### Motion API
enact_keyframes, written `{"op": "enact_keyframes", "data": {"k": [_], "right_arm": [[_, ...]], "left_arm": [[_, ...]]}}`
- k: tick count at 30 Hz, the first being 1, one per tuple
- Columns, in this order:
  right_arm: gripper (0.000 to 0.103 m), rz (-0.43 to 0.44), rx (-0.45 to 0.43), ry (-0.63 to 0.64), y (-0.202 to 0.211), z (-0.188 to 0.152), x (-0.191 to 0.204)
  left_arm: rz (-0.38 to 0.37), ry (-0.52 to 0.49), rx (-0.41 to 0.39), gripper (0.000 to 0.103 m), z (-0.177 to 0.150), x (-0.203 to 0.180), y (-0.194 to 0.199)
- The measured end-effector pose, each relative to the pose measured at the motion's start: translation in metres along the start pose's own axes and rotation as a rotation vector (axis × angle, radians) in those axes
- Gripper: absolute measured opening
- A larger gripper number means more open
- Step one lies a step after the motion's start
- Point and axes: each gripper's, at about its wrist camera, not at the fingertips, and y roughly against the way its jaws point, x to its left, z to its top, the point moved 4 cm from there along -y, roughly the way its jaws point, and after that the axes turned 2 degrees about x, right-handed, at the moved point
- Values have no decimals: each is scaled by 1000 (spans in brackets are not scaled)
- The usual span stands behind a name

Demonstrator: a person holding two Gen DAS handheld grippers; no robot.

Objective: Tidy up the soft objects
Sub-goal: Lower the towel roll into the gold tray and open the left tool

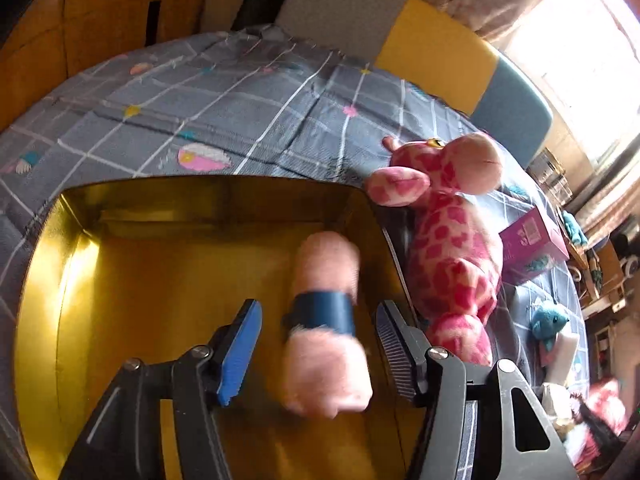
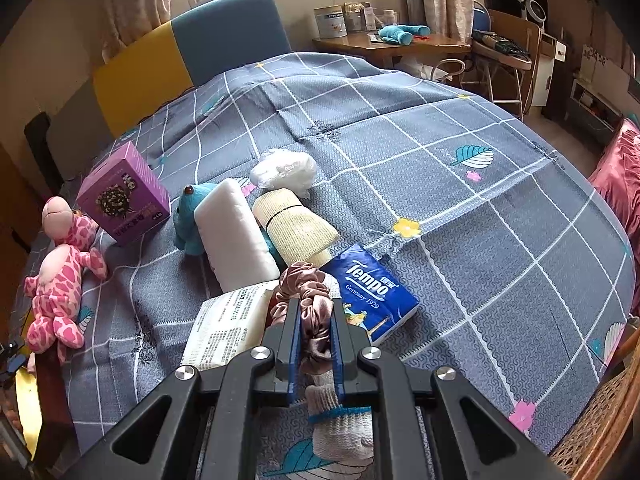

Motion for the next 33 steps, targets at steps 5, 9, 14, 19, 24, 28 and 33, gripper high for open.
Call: {"op": "enact_keyframes", "data": {"k": [5, 9, 14, 19, 24, 28, 33], "right_arm": [[11, 30, -24, -25, 6, 2, -3], [11, 63, -55, -45, 13, 4, -5], [11, 64, -76, -14, 20, 5, 2], [11, 107, -103, 54, 40, 5, 29], [12, 207, -102, 188, 55, -5, 90], [12, 316, -61, 306, 58, -24, 149], [12, 443, 30, 440, 52, -58, 224]], "left_arm": [[-10, -53, -44, 61, -17, -14, 18], [-49, -95, -56, 61, -43, -27, 37], [-86, -147, -48, 62, -77, -42, 54], [-62, -209, -51, 63, -102, -50, 67], [-4, -225, -87, 66, -111, -43, 80], [32, -228, -124, 68, -114, -34, 91], [55, -220, -153, 68, -116, -23, 102]]}}
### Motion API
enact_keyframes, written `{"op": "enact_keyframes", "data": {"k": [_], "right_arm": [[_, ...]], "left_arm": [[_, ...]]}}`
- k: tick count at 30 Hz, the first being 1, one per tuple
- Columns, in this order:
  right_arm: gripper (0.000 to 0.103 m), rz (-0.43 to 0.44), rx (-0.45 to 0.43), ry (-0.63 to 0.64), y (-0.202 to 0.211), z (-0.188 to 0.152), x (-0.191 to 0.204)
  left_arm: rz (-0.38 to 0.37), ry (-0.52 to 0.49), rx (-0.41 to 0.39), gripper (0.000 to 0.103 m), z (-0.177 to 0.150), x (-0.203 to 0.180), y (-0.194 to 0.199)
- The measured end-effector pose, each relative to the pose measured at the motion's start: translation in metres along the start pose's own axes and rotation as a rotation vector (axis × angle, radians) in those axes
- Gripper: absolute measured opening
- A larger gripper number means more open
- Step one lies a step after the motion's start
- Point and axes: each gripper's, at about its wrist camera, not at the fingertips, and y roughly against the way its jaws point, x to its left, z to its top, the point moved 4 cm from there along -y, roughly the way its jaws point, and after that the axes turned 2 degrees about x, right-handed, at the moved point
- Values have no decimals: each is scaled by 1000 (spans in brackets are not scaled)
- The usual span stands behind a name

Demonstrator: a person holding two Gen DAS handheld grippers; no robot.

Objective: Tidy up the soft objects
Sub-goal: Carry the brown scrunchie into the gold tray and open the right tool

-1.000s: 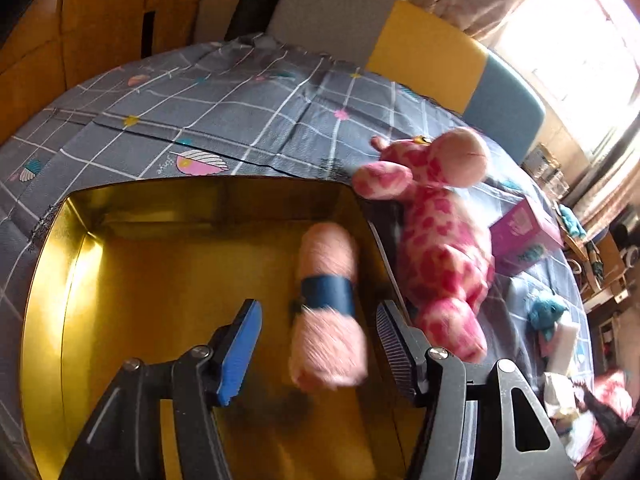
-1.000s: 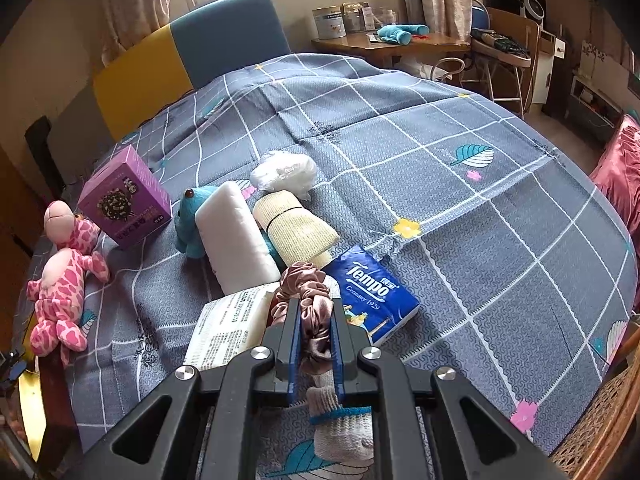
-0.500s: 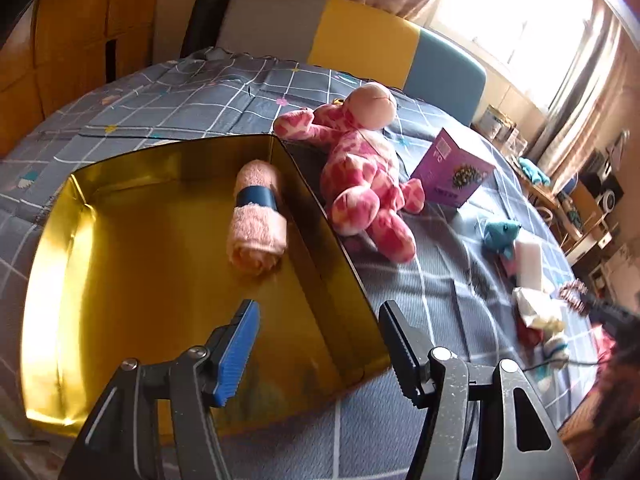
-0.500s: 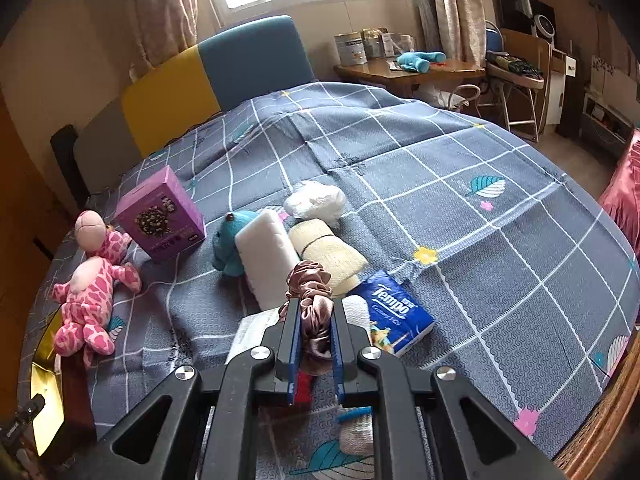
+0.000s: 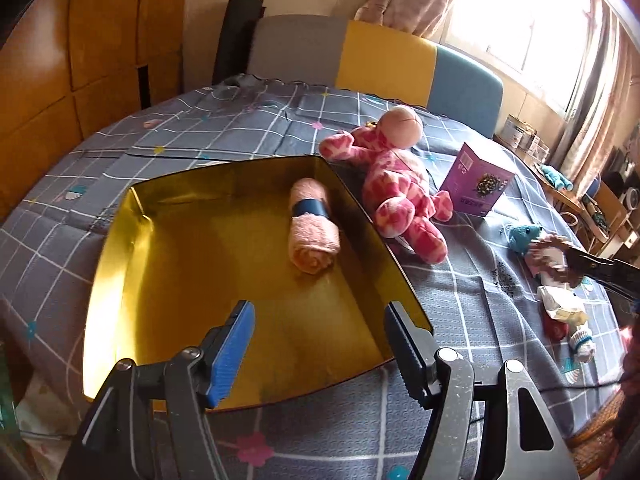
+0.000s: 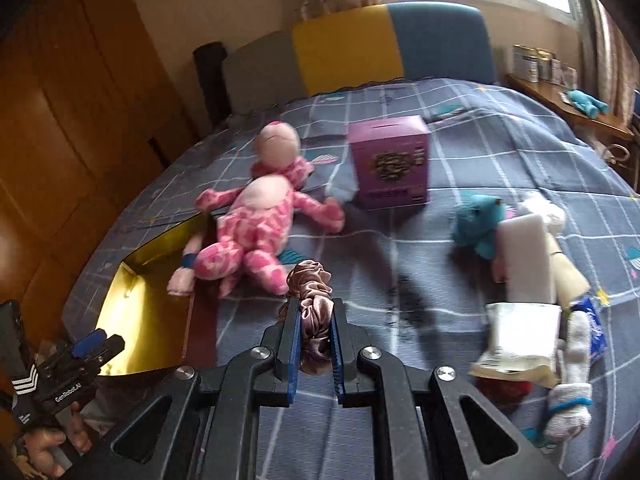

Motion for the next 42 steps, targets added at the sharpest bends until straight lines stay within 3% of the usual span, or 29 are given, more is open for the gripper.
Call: {"op": "enact_keyframes", "data": {"k": [5, 10, 16, 22, 24, 29, 42], "right_arm": [[12, 119, 81, 104, -35, -3, 66], [13, 166, 150, 190, -66, -9, 113], [14, 153, 206, 255, -95, -16, 145], [23, 140, 240, 308, -117, -20, 162], [37, 114, 228, 316, -121, -22, 164], [49, 99, 201, 322, -124, -25, 167], [51, 21, 81, 330, -87, -25, 153]], "left_arm": [[18, 5, -10, 68, -3, 9, 7], [27, 20, -2, 69, -6, 16, 7], [42, 38, 1, 73, -9, 26, 7], [55, 67, 11, 77, -13, 37, 5], [61, 83, 15, 77, -15, 43, 4], [84, 126, -1, 82, -17, 60, 6], [104, 133, -15, 84, -15, 63, 10]]}}
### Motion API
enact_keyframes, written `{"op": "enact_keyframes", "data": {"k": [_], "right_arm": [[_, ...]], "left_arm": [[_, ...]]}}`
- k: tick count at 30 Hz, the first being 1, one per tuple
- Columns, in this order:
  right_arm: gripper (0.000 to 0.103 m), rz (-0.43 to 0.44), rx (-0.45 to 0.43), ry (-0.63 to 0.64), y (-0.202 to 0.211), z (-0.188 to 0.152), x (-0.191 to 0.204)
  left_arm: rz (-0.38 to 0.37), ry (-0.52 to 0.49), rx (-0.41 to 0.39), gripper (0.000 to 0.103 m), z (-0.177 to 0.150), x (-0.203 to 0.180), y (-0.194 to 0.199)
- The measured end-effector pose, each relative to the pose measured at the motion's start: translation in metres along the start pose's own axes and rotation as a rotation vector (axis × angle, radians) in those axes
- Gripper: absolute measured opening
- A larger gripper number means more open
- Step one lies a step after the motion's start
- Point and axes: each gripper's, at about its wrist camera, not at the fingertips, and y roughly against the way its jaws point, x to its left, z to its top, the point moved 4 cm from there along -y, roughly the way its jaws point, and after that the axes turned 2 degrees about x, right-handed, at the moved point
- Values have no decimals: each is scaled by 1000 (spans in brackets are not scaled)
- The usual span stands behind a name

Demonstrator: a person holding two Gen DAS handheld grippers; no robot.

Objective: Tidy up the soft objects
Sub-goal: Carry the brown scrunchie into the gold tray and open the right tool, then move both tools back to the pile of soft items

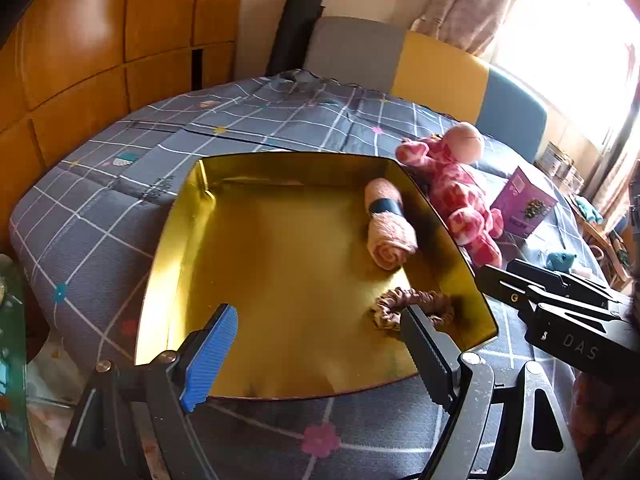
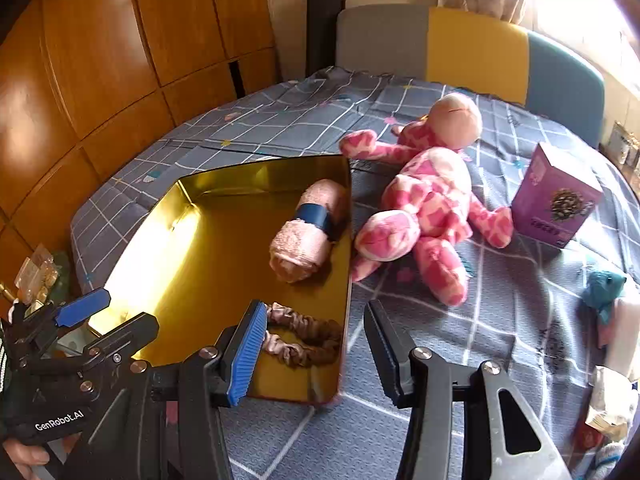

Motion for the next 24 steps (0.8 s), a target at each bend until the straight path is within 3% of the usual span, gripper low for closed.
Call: {"op": "enact_keyframes", "data": {"k": [14, 24], "right_arm": [[51, -58, -45, -51, 30, -20, -30], [52, -153, -73, -179, 64, -40, -97]], "left_arm": [[-26, -66, 9, 85, -3, -25, 4], [-73, -164, 3, 85, 0, -62, 7]]}}
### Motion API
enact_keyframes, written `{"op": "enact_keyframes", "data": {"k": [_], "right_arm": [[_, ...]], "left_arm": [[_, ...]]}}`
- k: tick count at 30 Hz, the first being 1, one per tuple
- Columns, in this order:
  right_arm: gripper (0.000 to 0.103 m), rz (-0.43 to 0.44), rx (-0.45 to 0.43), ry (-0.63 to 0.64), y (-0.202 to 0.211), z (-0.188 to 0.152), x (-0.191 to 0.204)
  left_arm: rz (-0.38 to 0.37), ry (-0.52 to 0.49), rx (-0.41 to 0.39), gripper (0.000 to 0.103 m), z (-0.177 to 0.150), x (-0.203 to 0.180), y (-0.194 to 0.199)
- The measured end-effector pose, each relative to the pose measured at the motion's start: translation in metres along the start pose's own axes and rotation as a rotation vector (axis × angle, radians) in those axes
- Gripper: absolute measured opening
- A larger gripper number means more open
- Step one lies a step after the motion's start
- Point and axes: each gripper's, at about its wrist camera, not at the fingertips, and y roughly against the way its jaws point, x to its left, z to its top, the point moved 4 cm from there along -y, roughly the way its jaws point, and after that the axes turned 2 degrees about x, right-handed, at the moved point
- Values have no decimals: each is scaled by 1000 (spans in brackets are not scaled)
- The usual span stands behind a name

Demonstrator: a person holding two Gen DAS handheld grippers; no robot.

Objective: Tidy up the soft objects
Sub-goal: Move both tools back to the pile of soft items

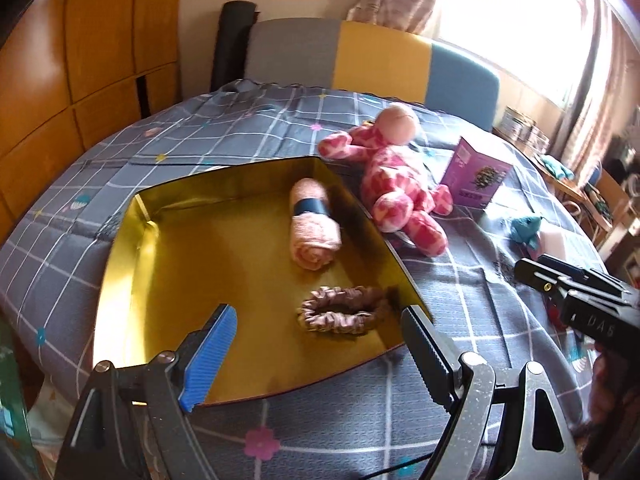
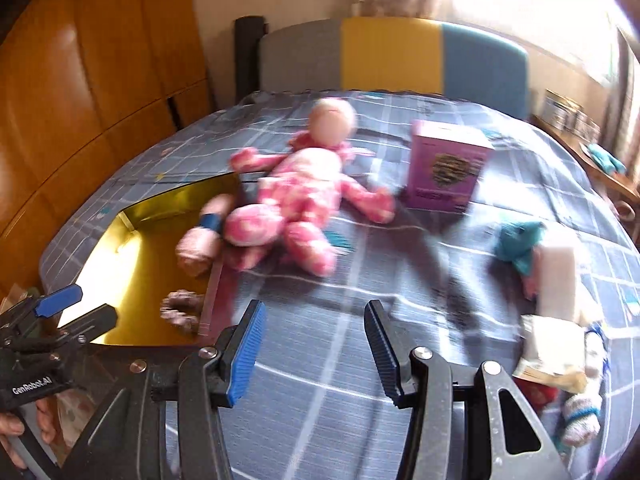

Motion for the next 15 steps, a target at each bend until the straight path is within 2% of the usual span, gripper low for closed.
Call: {"op": "enact_keyframes", "data": {"k": [7, 15], "right_arm": [[52, -121, -3, -139, 26, -17, -85], [52, -275, -40, -423, 73, -47, -205]], "left_arm": [[-55, -87, 18, 85, 4, -35, -7], [-157, -189, 47, 85, 16, -91, -19]]}}
